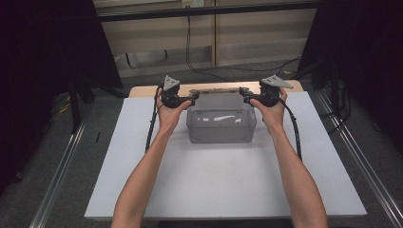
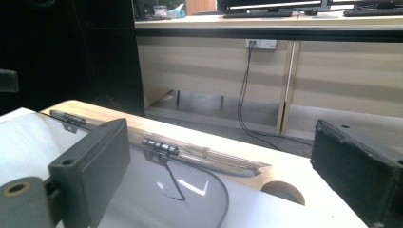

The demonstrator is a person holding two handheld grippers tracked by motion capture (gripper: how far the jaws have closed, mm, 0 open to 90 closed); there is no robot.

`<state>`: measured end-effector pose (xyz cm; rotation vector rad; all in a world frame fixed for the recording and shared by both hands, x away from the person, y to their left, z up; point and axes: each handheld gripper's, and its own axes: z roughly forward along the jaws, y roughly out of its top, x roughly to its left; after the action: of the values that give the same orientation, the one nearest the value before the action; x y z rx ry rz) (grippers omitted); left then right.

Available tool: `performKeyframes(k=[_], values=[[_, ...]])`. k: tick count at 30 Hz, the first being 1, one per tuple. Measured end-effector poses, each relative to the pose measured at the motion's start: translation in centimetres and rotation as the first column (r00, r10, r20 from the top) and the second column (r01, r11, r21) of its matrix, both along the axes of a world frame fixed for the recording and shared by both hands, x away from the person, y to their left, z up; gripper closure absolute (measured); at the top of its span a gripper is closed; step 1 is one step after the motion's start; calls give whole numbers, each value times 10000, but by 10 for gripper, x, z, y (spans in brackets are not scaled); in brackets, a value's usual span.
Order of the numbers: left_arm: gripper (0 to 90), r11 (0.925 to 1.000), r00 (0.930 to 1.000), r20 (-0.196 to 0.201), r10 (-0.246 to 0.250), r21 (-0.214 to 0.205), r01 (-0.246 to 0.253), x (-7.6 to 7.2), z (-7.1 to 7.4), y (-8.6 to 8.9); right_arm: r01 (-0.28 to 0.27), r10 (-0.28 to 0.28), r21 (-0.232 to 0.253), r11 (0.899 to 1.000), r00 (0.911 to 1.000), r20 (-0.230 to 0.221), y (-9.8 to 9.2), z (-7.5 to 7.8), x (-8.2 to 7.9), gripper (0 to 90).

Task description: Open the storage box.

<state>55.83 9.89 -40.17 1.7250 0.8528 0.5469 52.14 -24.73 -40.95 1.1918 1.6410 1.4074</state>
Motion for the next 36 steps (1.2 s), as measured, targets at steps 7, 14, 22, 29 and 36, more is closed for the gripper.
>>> performKeyframes(k=[7, 14, 22, 29, 36], values=[[40, 9998, 9996, 219, -166, -48, 167, -12, 3, 4, 5, -2, -182, 9998, 9999, 161, -1, 4, -7, 17], [19, 9999, 9981, 599, -118, -64, 122, -25, 6, 12, 137, -128, -296, 9995, 9994, 328, 1, 7, -18, 14], [30, 9987, 9958, 893, 223, -478, -180, -43, 1, 23, 305, -283, -617, 9976, 9989, 363, 2, 5, -33, 14], [33, 9985, 9950, 961, 274, -499, -227, -56, 2, 28, 315, -284, -660, 9973, 9984, 479, 4, 6, -45, 10], [33, 9981, 9941, 1027, 353, -539, -298, -71, -1, 43, 290, -244, -730, 9969, 9977, 636, 7, 4, -62, 10]])
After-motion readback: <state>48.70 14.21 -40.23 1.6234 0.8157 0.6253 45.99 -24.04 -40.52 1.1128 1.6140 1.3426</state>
